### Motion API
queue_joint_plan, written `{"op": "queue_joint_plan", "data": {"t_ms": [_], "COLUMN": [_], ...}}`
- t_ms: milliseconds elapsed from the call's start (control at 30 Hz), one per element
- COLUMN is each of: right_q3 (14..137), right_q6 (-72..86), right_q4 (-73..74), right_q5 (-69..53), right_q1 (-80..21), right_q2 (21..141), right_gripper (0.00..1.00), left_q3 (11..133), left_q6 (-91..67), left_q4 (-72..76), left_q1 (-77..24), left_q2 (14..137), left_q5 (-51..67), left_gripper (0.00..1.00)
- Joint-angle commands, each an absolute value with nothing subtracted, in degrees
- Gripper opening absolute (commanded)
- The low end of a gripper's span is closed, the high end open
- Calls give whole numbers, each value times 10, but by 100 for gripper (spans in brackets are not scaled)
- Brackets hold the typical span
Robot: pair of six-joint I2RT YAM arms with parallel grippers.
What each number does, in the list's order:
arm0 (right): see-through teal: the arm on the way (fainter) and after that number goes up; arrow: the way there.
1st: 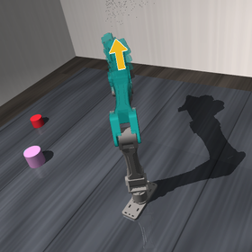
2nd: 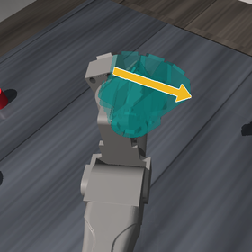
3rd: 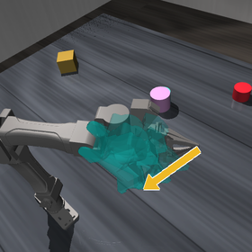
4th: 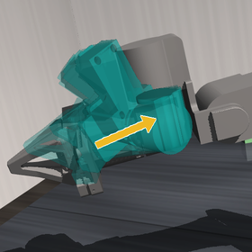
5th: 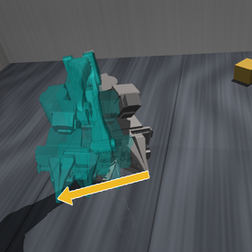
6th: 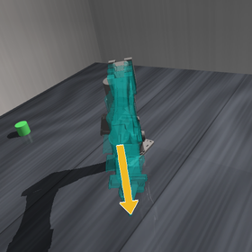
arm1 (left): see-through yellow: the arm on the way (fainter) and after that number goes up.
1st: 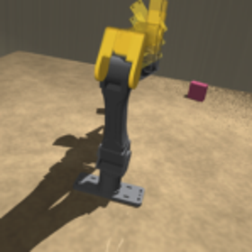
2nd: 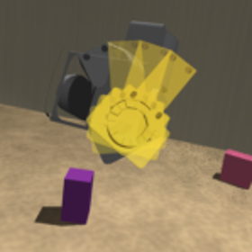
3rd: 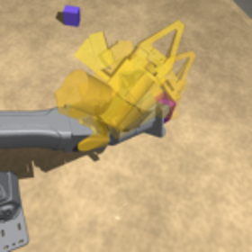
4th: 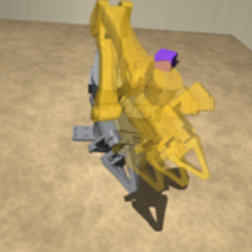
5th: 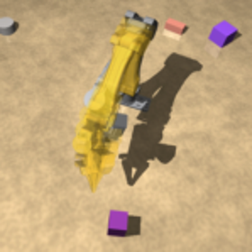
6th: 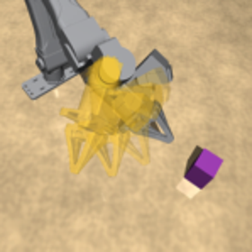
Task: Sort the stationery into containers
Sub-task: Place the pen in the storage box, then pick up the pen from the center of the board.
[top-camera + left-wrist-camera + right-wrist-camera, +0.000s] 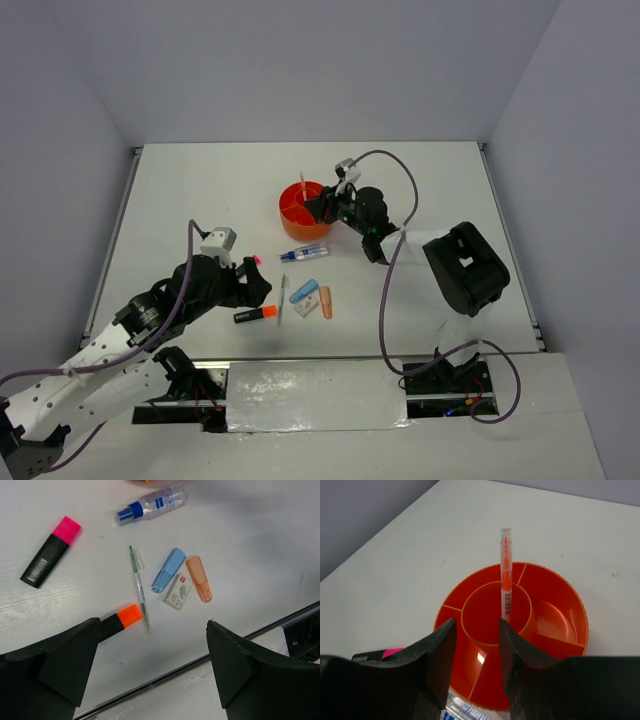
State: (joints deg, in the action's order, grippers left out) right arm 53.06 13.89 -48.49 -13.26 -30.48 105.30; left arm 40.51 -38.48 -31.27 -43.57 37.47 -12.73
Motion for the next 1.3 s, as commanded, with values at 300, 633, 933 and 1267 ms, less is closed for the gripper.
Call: {"op": "queue_joint_plan", "data": {"t_ms": [300, 633, 933, 1267], "right_q3": [366, 353, 330, 323], "right_q6": [192, 231, 249, 254], "right_q4": [-386, -21, 36, 26], "right_q5": [-56, 20, -29, -48], "right_q1": [-324, -358, -359, -360], "right_q2": [647, 431, 364, 366], "right_gripper": [52, 54, 55, 55], "left_q3": [434, 518, 551, 542], "left_q6": [-384, -397, -404, -427], "left_q4": [-215, -257, -286, -286], "left_q1": [-441, -461, -470, -490], "left_q2": [604, 801, 885, 930], "left_q5": [-149, -180, -164, -174], "left_gripper": [93, 72, 63, 59]}}
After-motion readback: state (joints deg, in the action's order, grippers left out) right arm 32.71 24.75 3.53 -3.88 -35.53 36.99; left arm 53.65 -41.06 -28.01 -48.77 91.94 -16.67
